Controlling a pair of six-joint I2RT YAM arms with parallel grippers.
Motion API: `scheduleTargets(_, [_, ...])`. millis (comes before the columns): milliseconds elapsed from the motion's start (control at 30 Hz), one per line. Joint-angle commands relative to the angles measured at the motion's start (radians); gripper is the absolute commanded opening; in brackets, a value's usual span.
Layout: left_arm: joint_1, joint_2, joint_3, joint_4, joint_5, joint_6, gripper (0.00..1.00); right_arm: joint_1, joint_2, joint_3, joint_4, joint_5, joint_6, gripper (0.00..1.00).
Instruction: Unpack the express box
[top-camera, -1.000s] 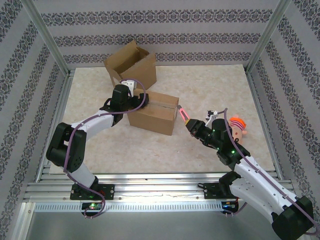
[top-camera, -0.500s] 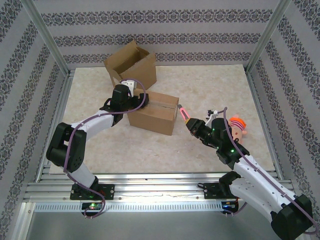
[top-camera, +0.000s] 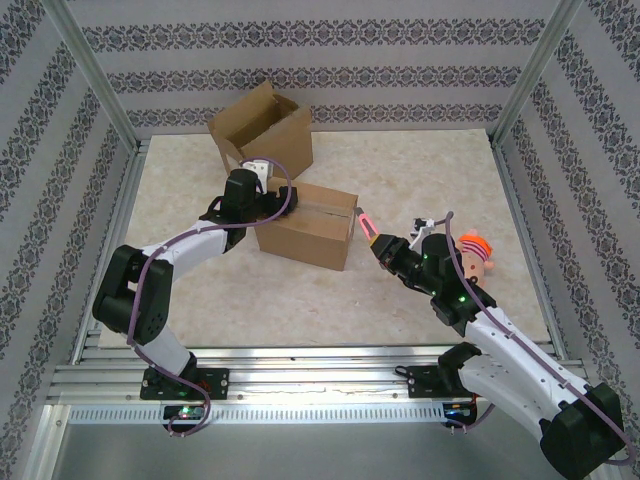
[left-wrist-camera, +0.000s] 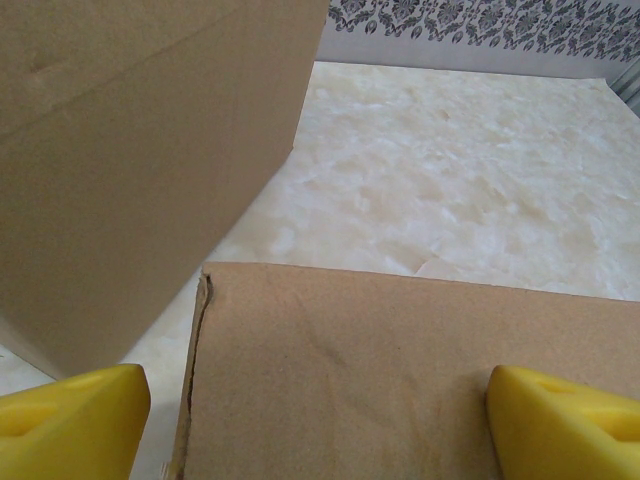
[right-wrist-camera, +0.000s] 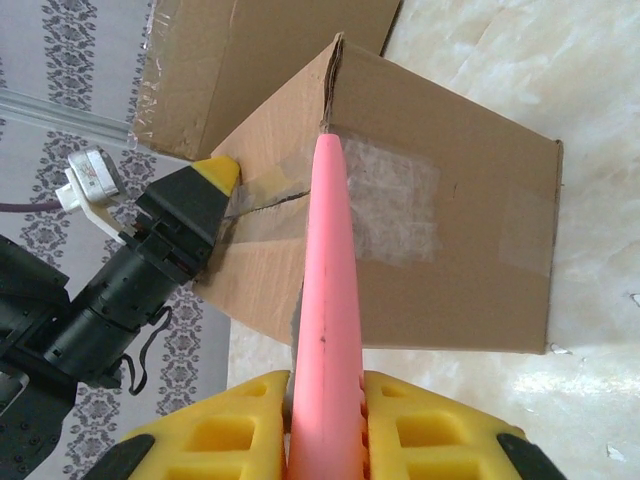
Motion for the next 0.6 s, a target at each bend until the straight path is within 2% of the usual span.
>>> scheduleTargets(0, [-0.011,0.127,-0.091,-0.318,-0.002,-0.005,0.87,0.014,-0.016,-0.024,0.047,-0.026,0.032,0.0])
scheduleTargets(567, [-0.011,0.182,-0.077,-0.33,0.005,-0.037,0.86,0.118,-0.038,-0.075,0.037,0.01,0.125,0.0])
